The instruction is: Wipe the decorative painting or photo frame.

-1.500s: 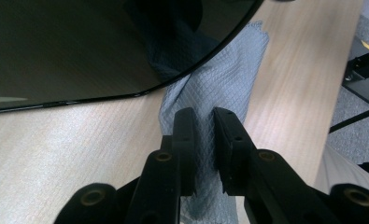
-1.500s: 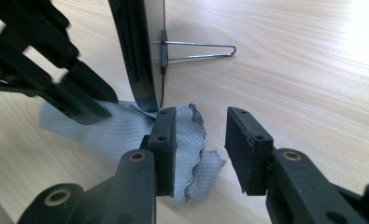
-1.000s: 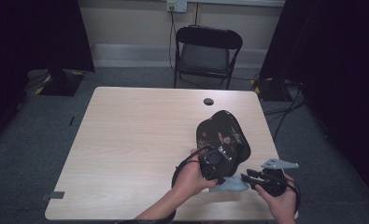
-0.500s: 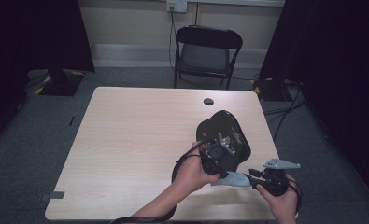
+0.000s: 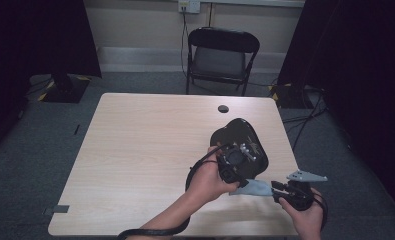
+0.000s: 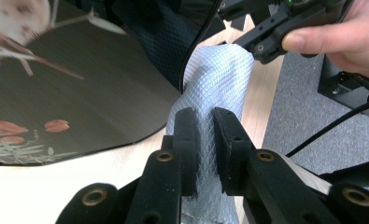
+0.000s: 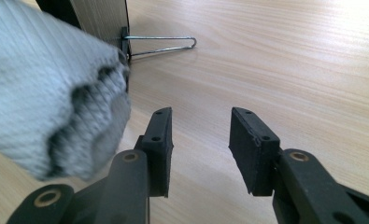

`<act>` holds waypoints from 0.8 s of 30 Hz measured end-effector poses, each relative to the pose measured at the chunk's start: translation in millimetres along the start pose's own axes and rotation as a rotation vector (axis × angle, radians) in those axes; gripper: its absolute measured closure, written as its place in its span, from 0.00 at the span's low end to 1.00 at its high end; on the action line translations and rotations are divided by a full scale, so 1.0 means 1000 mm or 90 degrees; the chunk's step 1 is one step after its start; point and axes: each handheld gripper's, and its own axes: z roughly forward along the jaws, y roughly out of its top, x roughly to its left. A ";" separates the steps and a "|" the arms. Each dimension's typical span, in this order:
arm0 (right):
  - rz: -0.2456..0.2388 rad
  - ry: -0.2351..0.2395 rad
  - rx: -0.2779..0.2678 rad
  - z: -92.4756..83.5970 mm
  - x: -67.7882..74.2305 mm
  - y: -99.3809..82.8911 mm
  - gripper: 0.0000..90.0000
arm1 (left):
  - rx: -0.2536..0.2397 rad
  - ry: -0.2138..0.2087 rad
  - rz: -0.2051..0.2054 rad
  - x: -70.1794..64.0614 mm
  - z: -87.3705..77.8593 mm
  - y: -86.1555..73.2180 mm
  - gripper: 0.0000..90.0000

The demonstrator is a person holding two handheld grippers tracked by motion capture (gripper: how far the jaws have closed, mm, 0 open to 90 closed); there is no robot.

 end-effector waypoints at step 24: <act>-0.021 0.006 -0.006 -0.004 0.005 0.000 0.65 | -0.050 0.034 0.023 -0.015 -0.046 0.036 0.89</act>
